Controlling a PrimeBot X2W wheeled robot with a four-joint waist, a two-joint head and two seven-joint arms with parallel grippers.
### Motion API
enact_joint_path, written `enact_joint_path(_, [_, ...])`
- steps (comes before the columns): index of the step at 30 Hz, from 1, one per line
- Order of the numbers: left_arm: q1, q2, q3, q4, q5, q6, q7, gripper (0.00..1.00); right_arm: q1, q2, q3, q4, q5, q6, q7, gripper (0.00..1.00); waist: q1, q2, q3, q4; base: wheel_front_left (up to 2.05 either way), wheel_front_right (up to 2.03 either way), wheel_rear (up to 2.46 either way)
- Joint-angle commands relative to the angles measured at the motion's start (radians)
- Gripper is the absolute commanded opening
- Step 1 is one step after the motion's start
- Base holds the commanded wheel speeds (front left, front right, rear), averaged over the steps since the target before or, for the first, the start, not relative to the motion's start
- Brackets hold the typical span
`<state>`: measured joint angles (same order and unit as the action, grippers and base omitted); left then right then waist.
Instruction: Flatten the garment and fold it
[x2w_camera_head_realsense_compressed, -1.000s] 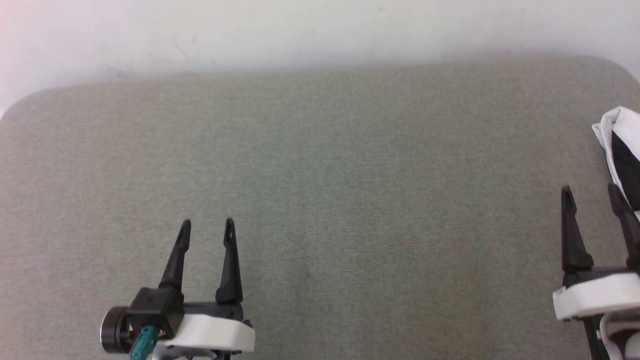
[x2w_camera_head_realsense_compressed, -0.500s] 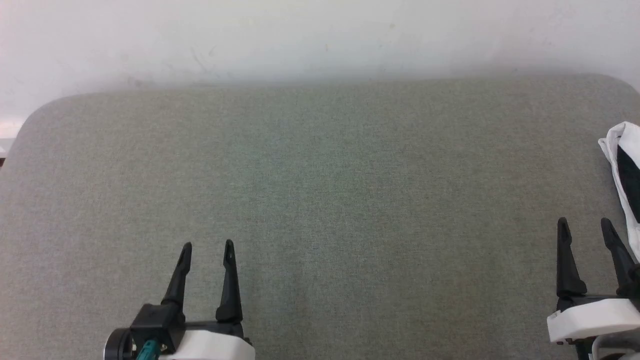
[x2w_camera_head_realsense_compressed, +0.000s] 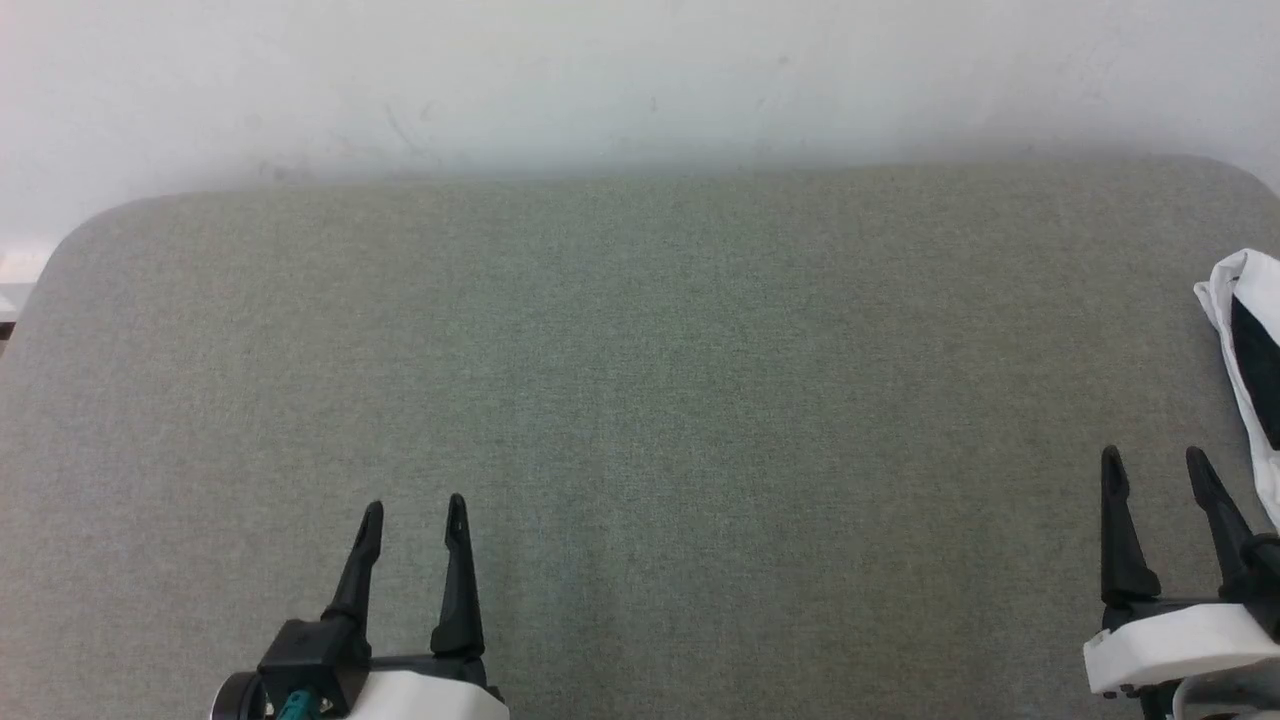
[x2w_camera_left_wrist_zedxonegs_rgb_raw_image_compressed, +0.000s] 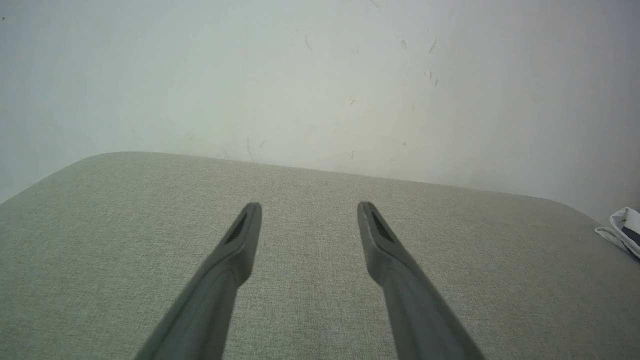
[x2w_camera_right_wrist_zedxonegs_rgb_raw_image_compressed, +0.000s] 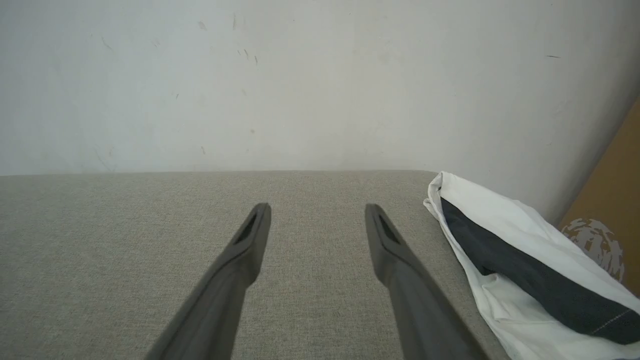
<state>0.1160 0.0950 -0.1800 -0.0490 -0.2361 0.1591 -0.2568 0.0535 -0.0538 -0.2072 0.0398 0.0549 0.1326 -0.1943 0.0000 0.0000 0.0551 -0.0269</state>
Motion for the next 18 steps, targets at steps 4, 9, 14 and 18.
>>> enact_joint_path(4, [0.010,-0.008,0.015,0.006,0.009,-0.006,-0.005,1.00,0.010,0.003,0.005,0.004,0.007,-0.002,-0.002,1.00,0.0000,0.0000,0.005,0.002,0.00,0.00,0.00])
enact_joint_path(9, [0.001,-0.005,0.012,0.003,0.000,0.000,0.002,0.00,0.000,-0.001,0.005,0.004,-0.001,0.000,0.001,0.00,0.0000,0.0000,0.005,0.002,0.00,0.00,0.00])
enact_joint_path(14, [-0.003,-0.006,0.017,0.004,0.008,-0.006,0.011,0.00,-0.002,-0.001,0.012,0.002,-0.003,0.000,0.007,0.00,0.0001,0.0000,0.002,0.003,0.00,0.00,0.00])
enact_joint_path(18, [-0.007,-0.008,0.023,0.006,0.016,-0.011,0.019,0.00,-0.004,-0.001,0.019,0.001,-0.004,0.000,0.013,0.00,0.0001,0.0000,0.001,0.003,0.00,0.00,0.00])
